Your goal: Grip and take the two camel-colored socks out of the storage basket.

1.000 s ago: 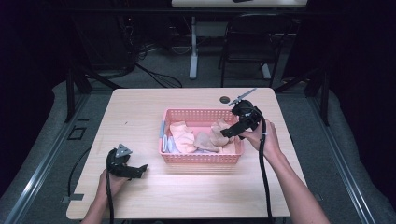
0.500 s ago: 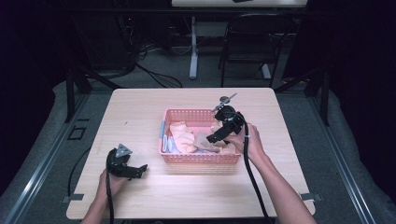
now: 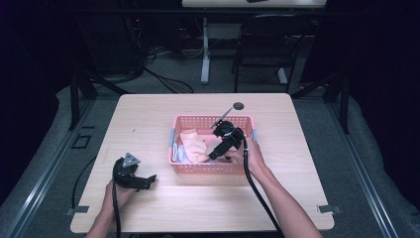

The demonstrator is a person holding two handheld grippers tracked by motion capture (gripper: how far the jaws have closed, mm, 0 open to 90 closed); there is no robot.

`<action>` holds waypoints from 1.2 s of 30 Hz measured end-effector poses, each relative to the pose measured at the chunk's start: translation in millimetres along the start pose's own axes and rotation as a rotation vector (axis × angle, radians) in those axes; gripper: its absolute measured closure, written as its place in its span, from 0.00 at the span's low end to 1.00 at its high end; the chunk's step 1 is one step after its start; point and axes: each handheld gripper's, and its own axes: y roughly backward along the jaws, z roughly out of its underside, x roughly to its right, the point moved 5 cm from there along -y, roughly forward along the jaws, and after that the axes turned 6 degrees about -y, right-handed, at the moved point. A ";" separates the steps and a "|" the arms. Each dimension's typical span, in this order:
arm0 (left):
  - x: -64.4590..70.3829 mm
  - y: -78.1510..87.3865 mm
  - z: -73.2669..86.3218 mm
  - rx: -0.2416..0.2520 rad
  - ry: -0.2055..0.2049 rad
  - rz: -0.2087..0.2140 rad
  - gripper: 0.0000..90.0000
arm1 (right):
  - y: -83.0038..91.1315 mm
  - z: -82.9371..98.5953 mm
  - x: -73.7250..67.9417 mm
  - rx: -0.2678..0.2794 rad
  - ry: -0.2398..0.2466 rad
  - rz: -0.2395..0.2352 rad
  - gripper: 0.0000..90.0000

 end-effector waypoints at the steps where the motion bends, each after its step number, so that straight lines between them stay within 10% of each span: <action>1: 0.0 0.0 0.0 0.000 0.000 0.000 0.00 | 0.0 0.0 0.0 0.000 0.000 0.000 0.05; 16: 0.0 0.0 0.0 -0.001 -0.001 0.001 0.00 | -19.7 2.6 0.4 -0.122 0.014 0.020 0.43; 26: 0.0 0.0 0.0 0.000 0.000 0.001 0.00 | -22.0 4.9 1.9 -0.129 -0.024 0.035 0.90; 36: 0.0 0.0 0.0 0.000 -0.001 0.001 0.00 | -3.4 6.9 9.1 -0.090 -0.053 0.003 0.93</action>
